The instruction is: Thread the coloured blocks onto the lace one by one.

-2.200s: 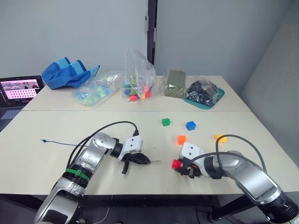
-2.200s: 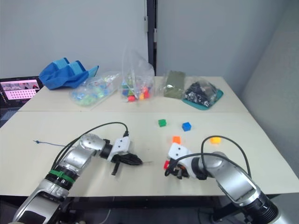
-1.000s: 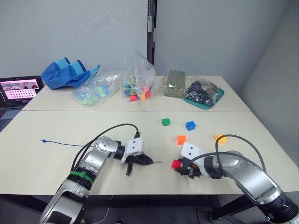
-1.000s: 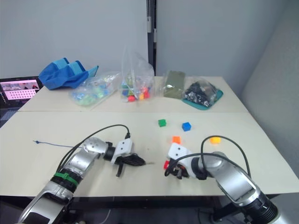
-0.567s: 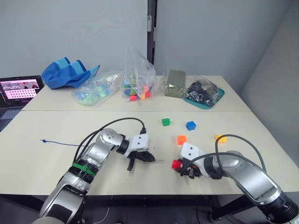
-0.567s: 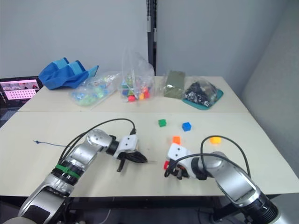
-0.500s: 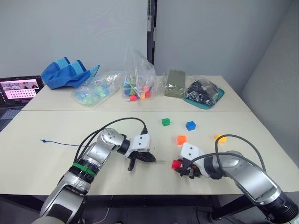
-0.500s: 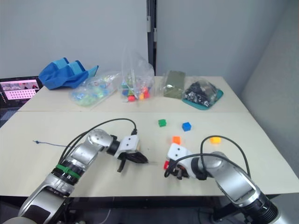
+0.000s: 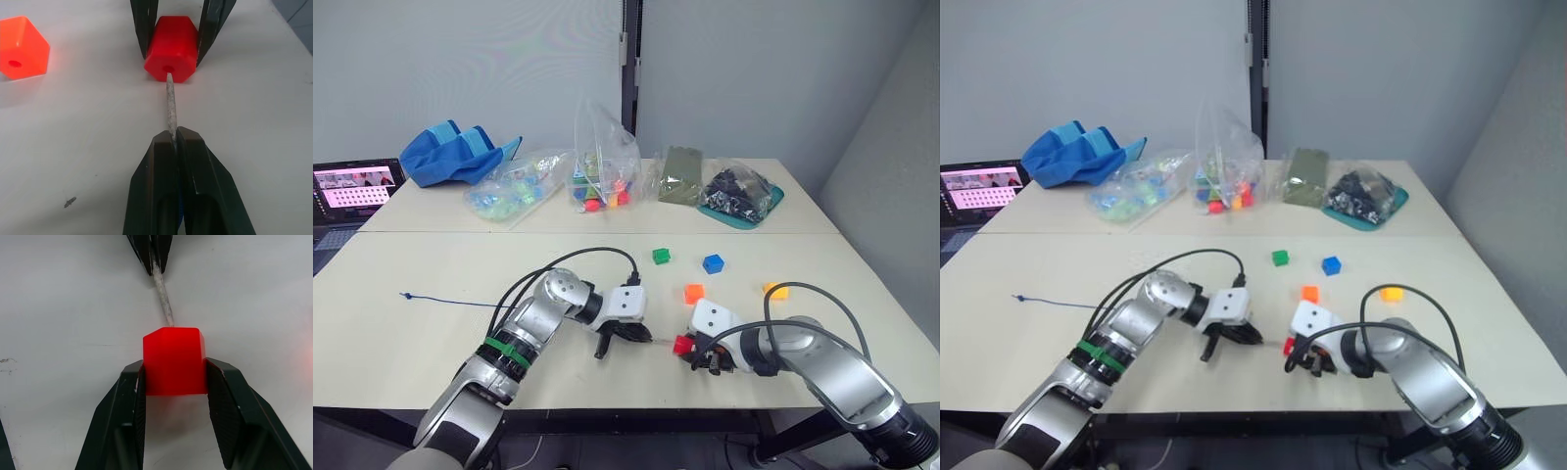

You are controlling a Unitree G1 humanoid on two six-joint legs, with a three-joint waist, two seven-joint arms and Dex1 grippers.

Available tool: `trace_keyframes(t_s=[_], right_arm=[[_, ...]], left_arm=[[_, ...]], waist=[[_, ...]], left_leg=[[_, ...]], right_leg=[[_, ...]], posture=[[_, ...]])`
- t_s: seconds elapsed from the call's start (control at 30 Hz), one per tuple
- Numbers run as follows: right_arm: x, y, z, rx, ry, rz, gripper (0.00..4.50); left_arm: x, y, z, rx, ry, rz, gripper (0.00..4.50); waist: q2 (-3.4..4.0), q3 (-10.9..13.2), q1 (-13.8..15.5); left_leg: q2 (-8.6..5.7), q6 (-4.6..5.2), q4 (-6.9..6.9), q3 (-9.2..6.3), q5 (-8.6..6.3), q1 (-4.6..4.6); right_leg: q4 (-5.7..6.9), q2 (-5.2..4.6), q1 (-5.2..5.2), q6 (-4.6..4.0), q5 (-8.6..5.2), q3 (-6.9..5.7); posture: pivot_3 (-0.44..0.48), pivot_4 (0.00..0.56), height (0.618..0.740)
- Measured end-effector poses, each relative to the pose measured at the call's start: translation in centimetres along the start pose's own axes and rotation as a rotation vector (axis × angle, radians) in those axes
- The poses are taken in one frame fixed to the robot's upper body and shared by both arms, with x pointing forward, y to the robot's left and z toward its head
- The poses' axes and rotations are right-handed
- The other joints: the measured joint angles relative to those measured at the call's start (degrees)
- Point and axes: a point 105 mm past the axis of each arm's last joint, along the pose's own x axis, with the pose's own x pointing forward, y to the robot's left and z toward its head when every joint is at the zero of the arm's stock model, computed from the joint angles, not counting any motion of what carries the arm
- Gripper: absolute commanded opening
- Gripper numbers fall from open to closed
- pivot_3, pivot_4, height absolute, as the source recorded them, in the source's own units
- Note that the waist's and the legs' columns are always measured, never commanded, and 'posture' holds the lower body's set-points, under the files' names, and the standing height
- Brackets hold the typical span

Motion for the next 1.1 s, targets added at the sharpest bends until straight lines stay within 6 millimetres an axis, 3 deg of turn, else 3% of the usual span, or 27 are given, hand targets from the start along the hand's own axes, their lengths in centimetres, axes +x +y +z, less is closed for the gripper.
trace_keyframes(t_s=[0.73, 1.0, 1.1], right_arm=[[0.4, 0.5, 0.3, -0.019, -0.028, 0.021, 1.26], [0.4, 0.4, 0.3, -0.025, -0.034, 0.029, 1.26], [0.4, 0.5, 0.3, -0.025, -0.039, 0.031, 1.26]], left_arm=[[2.2, -0.1, 1.8, 0.048, -0.052, -0.044, 0.0], [1.9, 0.1, 1.5, 0.029, -0.041, -0.025, 2.6], [1.4, 0.1, 1.3, 0.047, -0.029, -0.021, 2.66]], waist=[[0.0, 0.0, 0.0], [0.0, 0.0, 0.0], [0.0, 0.0, -0.1]], left_leg=[[0.0, 0.0, 0.01, 0.0, 0.0, 0.0], [0.0, 0.0, 0.01, 0.0, 0.0, 0.0], [0.0, 0.0, 0.0, 0.0, 0.0, 0.01]], right_leg=[[0.0, 0.0, 0.0, 0.0, 0.0, 0.0], [0.0, 0.0, 0.01, 0.0, 0.0, 0.0], [0.0, 0.01, 0.0, 0.0, 0.0, 0.01]], posture=[[0.0, 0.15, 0.74], [0.0, 0.15, 0.74], [0.0, 0.15, 0.74]])
